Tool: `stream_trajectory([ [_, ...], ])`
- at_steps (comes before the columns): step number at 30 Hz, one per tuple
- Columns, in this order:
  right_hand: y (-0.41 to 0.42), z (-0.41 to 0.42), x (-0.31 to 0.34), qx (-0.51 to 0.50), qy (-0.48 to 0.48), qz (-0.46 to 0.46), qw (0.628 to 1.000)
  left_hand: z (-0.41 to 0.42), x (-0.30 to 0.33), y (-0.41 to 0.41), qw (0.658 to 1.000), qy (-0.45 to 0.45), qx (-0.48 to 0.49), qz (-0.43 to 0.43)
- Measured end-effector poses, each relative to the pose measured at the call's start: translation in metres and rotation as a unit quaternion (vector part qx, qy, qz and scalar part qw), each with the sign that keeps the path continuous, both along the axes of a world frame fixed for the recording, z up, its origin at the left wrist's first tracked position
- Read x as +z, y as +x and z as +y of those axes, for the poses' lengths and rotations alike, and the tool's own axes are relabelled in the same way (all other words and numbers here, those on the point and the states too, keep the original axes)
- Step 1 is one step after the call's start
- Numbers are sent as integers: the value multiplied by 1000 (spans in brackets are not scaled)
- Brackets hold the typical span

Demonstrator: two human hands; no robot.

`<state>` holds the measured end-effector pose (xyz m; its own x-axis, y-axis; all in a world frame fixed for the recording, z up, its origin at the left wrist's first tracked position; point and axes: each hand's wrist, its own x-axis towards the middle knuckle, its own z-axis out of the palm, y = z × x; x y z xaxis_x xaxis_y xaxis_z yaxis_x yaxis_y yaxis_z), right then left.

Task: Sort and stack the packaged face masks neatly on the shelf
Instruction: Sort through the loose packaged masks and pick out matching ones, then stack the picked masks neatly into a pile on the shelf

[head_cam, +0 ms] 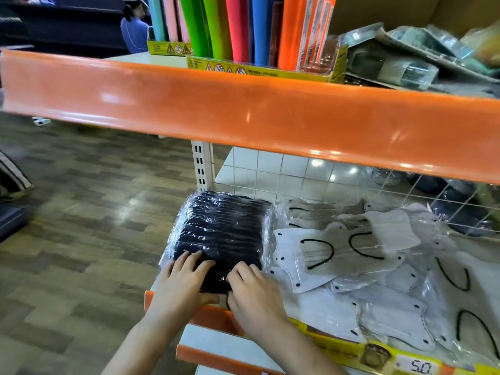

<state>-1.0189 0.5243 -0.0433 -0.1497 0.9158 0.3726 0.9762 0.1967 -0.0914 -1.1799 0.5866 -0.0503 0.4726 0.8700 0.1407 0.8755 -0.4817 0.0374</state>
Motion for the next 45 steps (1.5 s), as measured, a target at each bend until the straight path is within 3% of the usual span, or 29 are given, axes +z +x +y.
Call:
stream_trajectory([
  [10,4,9,-3,-13,-4,7,1000,7,-8,-4,997,57,-24,-53],
  [23,-4,11,4,-39,-95,35,994,29,-12,-23,995,-28,-49,-80],
  [27,5,6,14,-18,-62,68,996,17,-1,-3,993,-28,-28,-115],
  [32,38,-10,19,-38,-16,95,995,-4,13,49,984,40,-110,-136],
  [36,74,-30,22,-107,1,71,992,-25,21,96,972,55,-178,-146],
  [40,109,-53,18,-207,-9,70,976,-44,18,134,966,10,-222,-131],
  [45,145,-79,16,-297,-73,71,950,-66,13,165,959,-16,-269,-91],
])
